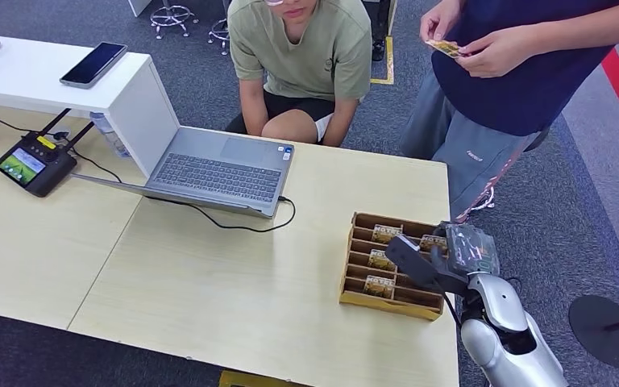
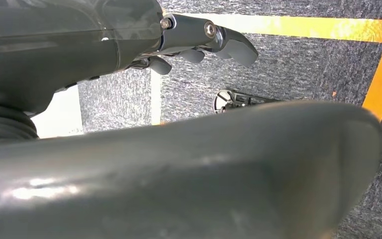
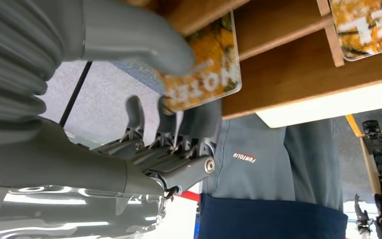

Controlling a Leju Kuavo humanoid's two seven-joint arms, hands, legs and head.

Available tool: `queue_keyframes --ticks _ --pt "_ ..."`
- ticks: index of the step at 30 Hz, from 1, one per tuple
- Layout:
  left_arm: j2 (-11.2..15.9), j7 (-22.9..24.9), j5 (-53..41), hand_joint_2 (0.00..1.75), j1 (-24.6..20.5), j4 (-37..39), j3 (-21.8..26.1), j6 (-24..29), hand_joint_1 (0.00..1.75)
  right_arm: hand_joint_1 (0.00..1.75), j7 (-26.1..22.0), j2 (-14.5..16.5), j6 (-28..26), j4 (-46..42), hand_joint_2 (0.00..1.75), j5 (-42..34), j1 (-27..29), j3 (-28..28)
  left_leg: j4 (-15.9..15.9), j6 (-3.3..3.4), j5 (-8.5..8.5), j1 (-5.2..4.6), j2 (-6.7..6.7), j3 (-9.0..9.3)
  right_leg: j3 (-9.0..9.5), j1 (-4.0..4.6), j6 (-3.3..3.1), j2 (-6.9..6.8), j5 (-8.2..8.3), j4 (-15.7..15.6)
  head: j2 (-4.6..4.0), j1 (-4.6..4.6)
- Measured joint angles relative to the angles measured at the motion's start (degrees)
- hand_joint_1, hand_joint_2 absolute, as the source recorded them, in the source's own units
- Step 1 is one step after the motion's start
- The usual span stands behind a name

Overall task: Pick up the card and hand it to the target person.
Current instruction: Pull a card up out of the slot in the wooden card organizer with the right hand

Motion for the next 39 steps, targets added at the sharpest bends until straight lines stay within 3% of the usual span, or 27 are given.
queue_keyframes --ticks 5,14,18,33,39 --pt "0.02 0.05 -0.02 0.0 0.01 0.01 0.0 -0.05 0.0 1.75 0.06 -0.02 -0.12 -0.33 1.75 0.04 0.13 -0.12 0.03 -0.01 -0.03 0.0 -0.02 -0.01 0.0 -0.01 0.02 -0.02 -0.04 0.04 0.0 0.0" --pt "0.07 -0.26 -0.48 0.0 -0.01 0.0 -0.36 0.01 0.0 1.75 0.17 0.02 -0.51 -0.79 1.75 0.2 0.47 -0.66 0.02 0.0 -0.03 0.0 -0.03 0.0 0.0 0.0 0.01 -0.03 -0.04 0.03 0.0 0.0" --pt "0.24 -0.8 -1.75 1.75 -0.06 -0.07 -1.55 -0.32 0.0 1.75 0.23 -0.09 -0.54 -1.05 1.75 0.25 0.65 -0.86 0.03 0.0 -0.04 0.0 -0.05 -0.01 0.0 0.0 0.02 -0.05 -0.05 0.04 0.0 0.0" --pt "0.24 -0.54 -0.07 1.75 0.0 0.04 0.51 0.23 0.0 1.75 2.08 -0.62 -1.08 -7.44 1.75 1.57 1.56 -2.51 0.06 -0.01 -0.04 -0.01 -0.06 -0.05 -0.05 -0.02 0.01 -0.06 -0.07 0.09 0.0 0.0" --pt "-0.21 -0.42 0.47 1.75 0.01 0.06 1.18 0.73 0.0 1.75 5.11 0.31 -4.84 -14.23 1.75 6.07 3.74 -7.02 0.06 -0.01 -0.03 -0.02 -0.09 -0.06 -0.06 -0.02 -0.01 -0.09 -0.08 0.08 0.0 0.0"
